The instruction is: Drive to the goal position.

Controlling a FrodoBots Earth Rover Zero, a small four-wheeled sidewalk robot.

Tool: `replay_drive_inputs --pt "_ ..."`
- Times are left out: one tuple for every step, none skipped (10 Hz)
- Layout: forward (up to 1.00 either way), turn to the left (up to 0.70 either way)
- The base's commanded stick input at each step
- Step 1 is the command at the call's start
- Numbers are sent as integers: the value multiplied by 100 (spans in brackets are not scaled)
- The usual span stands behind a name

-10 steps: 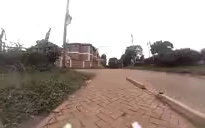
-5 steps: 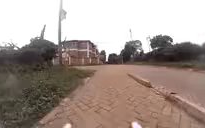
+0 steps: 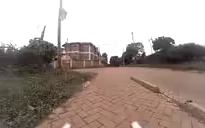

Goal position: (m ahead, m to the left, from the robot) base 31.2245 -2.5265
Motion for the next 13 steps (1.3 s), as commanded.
replay_drive_inputs --pt "70 1" --pt "70 3" --pt "70 0" --pt "70 0" --pt "70 2" --pt "70 1" --pt "70 0" --pt "70 6" --pt "70 2" --pt "70 0" --pt "70 0" --pt "70 0" --pt "70 0"
